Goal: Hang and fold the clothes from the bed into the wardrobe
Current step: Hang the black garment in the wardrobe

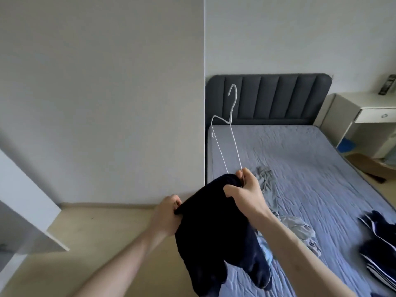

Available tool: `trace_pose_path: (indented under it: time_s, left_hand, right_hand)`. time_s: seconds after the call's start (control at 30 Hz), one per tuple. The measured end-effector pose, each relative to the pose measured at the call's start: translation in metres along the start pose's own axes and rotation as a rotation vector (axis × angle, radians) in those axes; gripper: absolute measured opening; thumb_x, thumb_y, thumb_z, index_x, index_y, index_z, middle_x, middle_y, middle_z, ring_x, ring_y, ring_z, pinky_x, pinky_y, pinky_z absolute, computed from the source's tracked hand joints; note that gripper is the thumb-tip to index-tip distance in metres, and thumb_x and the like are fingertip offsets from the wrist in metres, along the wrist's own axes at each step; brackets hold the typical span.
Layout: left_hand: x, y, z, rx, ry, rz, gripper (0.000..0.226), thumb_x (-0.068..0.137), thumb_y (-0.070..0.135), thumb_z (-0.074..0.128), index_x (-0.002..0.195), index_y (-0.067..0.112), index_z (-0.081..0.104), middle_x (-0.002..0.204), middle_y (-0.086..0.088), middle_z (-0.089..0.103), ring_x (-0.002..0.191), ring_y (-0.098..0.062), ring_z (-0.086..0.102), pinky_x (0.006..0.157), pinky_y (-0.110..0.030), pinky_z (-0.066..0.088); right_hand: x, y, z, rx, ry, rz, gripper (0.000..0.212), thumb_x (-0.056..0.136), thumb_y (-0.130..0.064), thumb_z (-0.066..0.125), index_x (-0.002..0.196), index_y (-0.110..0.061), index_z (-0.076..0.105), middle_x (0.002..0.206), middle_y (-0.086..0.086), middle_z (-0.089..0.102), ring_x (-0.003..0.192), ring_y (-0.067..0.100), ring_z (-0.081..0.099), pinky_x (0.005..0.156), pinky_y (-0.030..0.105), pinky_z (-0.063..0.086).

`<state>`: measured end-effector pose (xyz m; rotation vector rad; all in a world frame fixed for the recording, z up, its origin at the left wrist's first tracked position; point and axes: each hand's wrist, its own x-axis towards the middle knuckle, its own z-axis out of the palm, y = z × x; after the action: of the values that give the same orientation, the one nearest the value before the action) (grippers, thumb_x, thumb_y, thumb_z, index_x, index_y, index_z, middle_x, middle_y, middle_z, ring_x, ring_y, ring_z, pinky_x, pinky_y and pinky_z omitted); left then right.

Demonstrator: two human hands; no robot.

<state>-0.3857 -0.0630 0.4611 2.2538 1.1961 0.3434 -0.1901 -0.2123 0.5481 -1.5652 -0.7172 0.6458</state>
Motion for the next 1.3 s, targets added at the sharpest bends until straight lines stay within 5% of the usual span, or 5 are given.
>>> trace_pose_path:
  time_s: [0.23,0.43,0.8,0.97,1.3]
  left_hand:
    - [-0.021,-0.057,-0.078,-0.700,-0.211,-0.488,0.017,0.088,0.009,0.058,0.094,0.012,0.073,0.070,-0.001,0.070,0.065,-0.016,0.066,0.059,-0.031,0.056]
    - [-0.028,-0.013,-0.169,-1.011,-0.306,-0.347,0.030,0.075,0.029,0.065,0.089,0.006,0.078,0.091,-0.021,0.073,0.073,-0.032,0.069,0.068,-0.034,0.055]
    - [-0.017,-0.005,-0.228,-0.646,-0.066,-0.144,0.035,0.094,0.038,0.065,0.099,0.007,0.080,0.101,-0.012,0.079,0.098,-0.031,0.076,0.095,-0.041,0.055]
    - [-0.011,-0.042,-0.226,-0.587,0.001,-0.214,0.027,0.095,0.035,0.067,0.098,0.011,0.079,0.095,-0.006,0.080,0.090,-0.021,0.077,0.071,-0.027,0.054]
    - [-0.001,-0.093,-0.247,-0.471,0.138,-0.295,0.032,0.090,0.047,0.066,0.099,0.018,0.078,0.098,-0.004,0.079,0.097,-0.026,0.074,0.097,-0.043,0.056]
  right_hand:
    - [0.003,-0.010,-0.007,-0.103,-0.019,-0.018,0.038,0.052,-0.015,0.062,0.076,-0.026,0.035,0.059,-0.012,0.036,0.047,0.012,0.032,0.042,0.021,0.029]
    - [-0.002,-0.007,-0.004,-0.236,0.017,0.031,0.032,0.052,-0.016,0.058,0.075,-0.023,0.038,0.056,-0.012,0.035,0.047,0.010,0.030,0.040,0.023,0.026]
    - [-0.025,-0.044,-0.011,-0.306,-0.080,-0.192,0.027,0.103,-0.043,0.057,0.091,-0.032,0.079,0.051,-0.012,0.048,0.041,0.004,0.032,0.041,0.013,0.027]
    - [-0.048,-0.054,-0.020,-0.376,-0.131,-0.296,0.034,0.098,-0.052,0.056,0.088,-0.033,0.082,0.050,-0.003,0.024,0.042,0.011,0.018,0.042,0.018,0.018]
    - [-0.061,-0.070,-0.012,-0.422,-0.191,-0.309,0.040,0.089,-0.059,0.052,0.082,-0.032,0.081,0.050,0.003,0.026,0.044,0.016,0.019,0.044,0.021,0.016]
